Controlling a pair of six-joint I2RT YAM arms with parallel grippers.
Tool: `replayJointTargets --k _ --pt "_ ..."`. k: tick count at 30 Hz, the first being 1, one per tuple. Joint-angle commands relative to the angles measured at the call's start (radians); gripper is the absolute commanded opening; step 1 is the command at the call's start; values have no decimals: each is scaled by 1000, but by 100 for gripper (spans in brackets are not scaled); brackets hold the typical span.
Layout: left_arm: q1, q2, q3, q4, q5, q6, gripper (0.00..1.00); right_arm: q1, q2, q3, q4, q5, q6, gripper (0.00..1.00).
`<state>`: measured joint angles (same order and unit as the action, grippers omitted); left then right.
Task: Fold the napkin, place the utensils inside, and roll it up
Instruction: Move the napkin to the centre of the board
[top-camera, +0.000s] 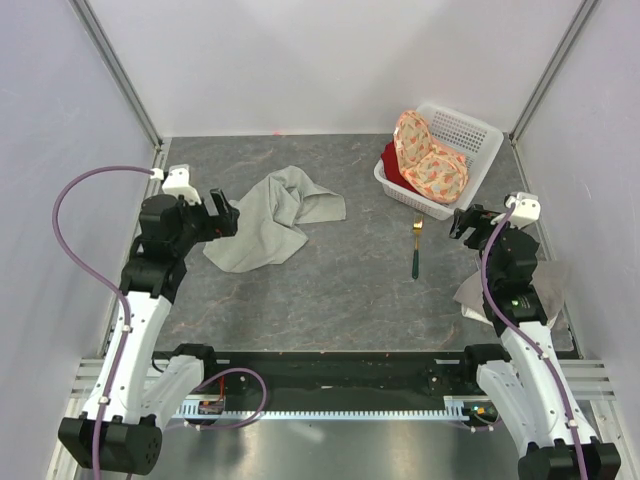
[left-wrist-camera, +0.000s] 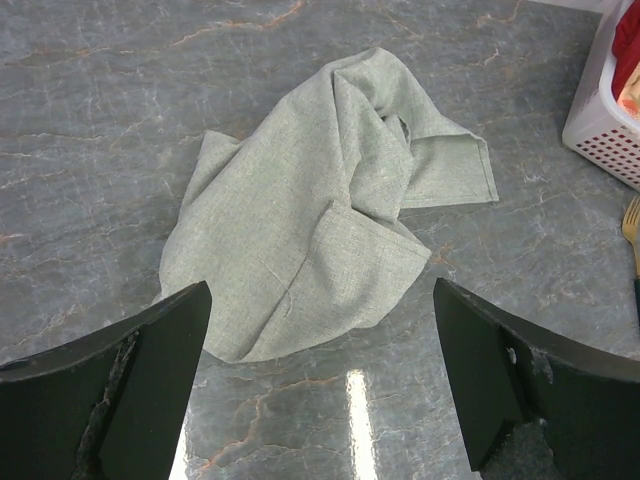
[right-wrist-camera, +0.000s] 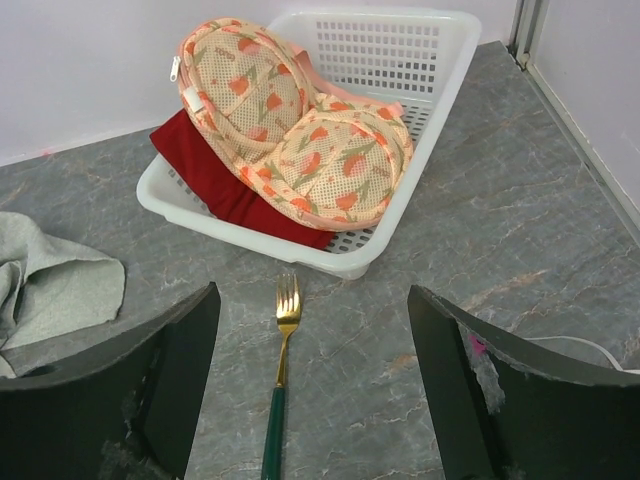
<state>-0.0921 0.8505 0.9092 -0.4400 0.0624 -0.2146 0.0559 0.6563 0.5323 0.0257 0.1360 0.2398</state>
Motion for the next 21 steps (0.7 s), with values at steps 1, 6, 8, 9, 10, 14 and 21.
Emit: replayJointTargets --k 1,6,8,9,10,14,21 --pt "2 27 3 20 40 15 100 -1 5 35 2 -4 1 85" --pt "-1 67 -1 6 63 -21 94 -1 20 46 -1 -12 12 85" --pt "-15 81 -9 4 70 -115 89 -1 34 51 -3 -27 21 85" --pt "-56 87 -38 18 62 -156 88 1 39 52 -3 -57 24 85" --pt "-93 96 -59 44 32 -216 88 -1 48 54 -3 -73 27 85" --pt "-305 205 -110 161 -162 -256 88 -1 63 61 -3 -133 41 85" --pt "-339 479 -108 286 -214 -263 89 -1 66 61 -15 -197 59 85"
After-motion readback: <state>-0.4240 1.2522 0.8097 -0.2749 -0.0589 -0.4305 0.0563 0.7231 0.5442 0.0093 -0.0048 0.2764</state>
